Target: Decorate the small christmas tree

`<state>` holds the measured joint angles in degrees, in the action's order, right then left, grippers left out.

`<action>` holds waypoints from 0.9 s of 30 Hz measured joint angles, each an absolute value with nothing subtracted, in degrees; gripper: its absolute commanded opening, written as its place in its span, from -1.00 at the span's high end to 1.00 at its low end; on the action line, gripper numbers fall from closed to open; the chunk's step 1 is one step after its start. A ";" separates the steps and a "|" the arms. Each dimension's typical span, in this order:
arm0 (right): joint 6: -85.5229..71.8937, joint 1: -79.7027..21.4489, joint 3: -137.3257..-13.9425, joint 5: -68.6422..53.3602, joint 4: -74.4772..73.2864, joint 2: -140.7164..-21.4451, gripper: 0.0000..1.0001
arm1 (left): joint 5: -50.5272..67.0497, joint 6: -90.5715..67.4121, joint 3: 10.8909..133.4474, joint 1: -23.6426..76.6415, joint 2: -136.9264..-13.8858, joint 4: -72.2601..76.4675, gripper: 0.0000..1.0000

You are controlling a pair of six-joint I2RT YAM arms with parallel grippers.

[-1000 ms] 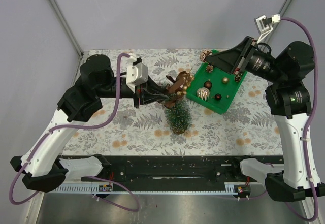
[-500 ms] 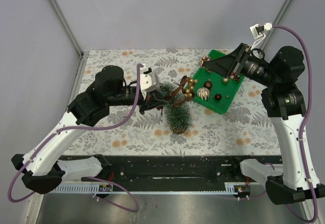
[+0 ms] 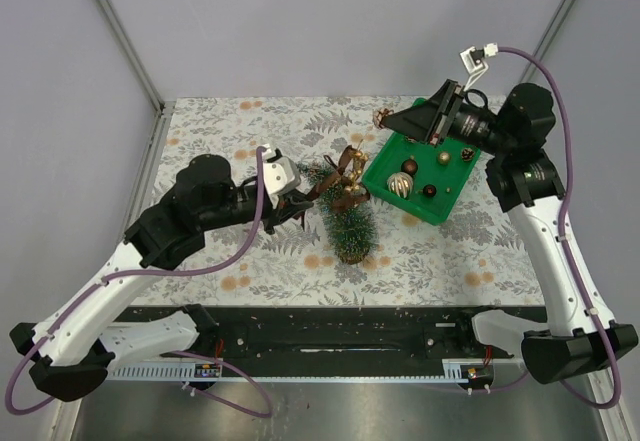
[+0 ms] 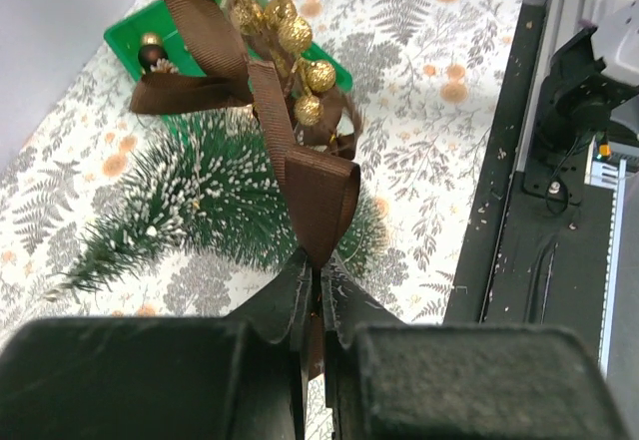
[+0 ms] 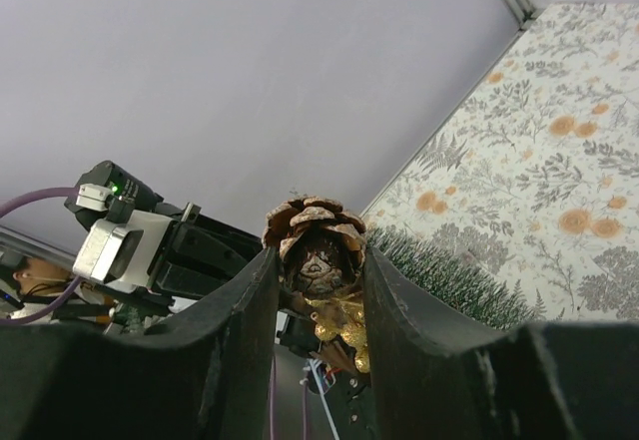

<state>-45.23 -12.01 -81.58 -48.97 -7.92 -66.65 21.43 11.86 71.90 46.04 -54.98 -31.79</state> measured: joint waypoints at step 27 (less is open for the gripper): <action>-46.46 -15.14 -69.23 -52.03 5.30 -72.20 0.28 | 6.57 25.30 53.93 46.04 -50.74 -14.09 0.20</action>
